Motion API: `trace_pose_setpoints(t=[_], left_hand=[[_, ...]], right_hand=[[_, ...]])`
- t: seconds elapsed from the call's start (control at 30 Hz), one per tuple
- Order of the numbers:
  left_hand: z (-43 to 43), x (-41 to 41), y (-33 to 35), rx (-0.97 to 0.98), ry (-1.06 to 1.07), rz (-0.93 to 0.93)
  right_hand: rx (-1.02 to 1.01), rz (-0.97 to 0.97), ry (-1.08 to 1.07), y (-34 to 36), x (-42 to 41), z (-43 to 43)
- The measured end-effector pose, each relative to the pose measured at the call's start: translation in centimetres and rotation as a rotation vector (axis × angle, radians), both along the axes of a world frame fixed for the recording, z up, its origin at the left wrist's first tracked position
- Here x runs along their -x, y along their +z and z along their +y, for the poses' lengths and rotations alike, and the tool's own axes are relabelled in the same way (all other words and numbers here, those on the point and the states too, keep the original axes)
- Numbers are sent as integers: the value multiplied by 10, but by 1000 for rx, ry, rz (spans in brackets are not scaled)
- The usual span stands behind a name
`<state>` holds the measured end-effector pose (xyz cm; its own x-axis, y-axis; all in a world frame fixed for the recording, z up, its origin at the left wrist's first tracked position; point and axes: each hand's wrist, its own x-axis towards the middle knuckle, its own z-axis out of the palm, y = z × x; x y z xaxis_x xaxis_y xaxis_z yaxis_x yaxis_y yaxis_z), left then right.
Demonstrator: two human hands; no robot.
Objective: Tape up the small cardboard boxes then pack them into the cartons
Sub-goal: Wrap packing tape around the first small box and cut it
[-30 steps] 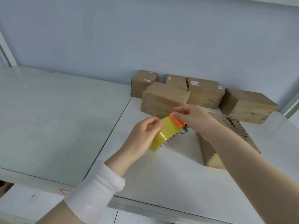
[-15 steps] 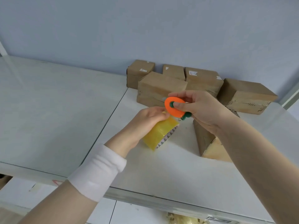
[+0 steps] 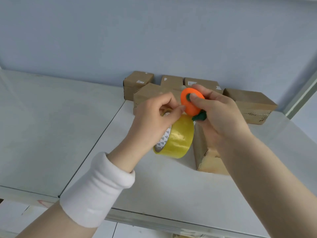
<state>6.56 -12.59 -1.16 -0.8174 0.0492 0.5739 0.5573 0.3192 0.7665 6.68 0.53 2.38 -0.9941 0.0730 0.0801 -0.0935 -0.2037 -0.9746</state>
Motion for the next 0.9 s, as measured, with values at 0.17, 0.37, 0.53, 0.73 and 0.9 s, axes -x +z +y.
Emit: trace_pose_setpoints(t=[0.17,0.37,0.53,0.73,0.9], left_hand=[[25,-9,20,177,22,225],[41,-11,30,-73,-49,99],[54,-4,31,-364,-117,-170],[84,3,32,-364,-262,-420],[111,15,33,-440,-237,-516]], right_hand=[[351,-271,-61,15,8,27],[420,-97,-338,14,14,105],[-367,-451,-392,-72,0,161],[-1029,-453,-451,-109,-2,179],[-408,65,-177,-59,-41,148]])
